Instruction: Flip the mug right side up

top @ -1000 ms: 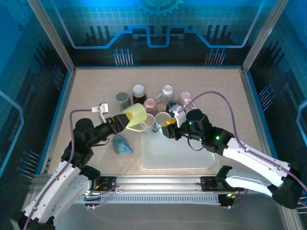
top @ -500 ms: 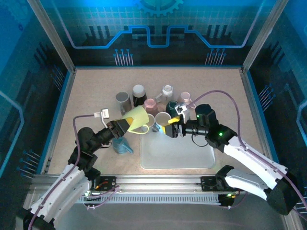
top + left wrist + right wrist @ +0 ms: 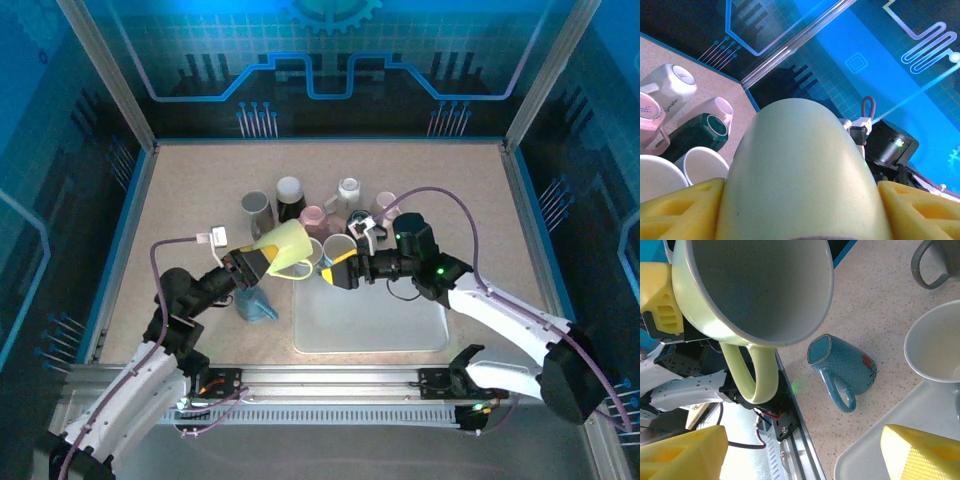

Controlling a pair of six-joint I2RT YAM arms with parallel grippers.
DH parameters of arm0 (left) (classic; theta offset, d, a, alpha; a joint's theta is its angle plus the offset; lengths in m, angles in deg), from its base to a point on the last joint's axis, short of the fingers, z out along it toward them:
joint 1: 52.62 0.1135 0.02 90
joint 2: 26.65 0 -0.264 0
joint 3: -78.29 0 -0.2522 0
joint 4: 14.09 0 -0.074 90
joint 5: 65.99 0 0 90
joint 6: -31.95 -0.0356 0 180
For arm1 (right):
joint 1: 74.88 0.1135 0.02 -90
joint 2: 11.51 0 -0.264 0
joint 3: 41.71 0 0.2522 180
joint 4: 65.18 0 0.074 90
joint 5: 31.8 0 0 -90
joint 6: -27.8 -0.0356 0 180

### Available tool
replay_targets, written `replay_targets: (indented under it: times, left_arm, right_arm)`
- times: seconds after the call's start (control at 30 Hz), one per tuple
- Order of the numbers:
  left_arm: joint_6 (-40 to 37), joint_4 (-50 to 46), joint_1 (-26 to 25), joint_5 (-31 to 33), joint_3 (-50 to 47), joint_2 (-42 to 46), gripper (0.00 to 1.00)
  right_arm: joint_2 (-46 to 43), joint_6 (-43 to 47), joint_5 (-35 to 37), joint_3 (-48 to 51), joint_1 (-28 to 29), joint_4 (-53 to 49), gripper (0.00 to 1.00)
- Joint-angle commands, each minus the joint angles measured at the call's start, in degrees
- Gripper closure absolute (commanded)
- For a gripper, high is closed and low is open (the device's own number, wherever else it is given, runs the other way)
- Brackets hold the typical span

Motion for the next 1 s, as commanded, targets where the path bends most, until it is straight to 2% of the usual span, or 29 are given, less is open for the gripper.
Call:
replay_targets:
  times: [0.0,0.27,0.53,0.67,0.83,0.97]
  left_arm:
    - [1.3,8.3,0.1,-0.9,-0.1,0.4,0.52]
    - [2.4,10.1,0.2,-1.3,-1.0,-0.1,0.52]
    - [3.4,11.4,0.0,-1.1,-2.2,-0.1,0.52]
    - [3.9,12.2,-0.2,-0.8,-2.4,-0.7,0.54]
    - [4.3,13.9,-0.7,-1.0,-2.7,-1.6,0.55]
    - [4.2,13.6,-1.2,-1.2,-2.7,-1.6,0.56]
  right_arm:
    - [0.8,-3.4,-2.0,0.9,-0.3,7.0,0.20]
    - [4.8,-9.0,-3.9,1.7,-0.2,16.5,0.23]
    - [6.7,-11.8,-4.4,2.5,0.0,20.8,0.27]
    - [9.0,-14.0,-7.8,2.1,2.0,26.4,0.27]
    - [11.7,-16.0,-7.2,1.5,3.7,29.3,0.28]
    - [15.9,-22.8,-8.4,1.9,3.6,39.3,0.37]
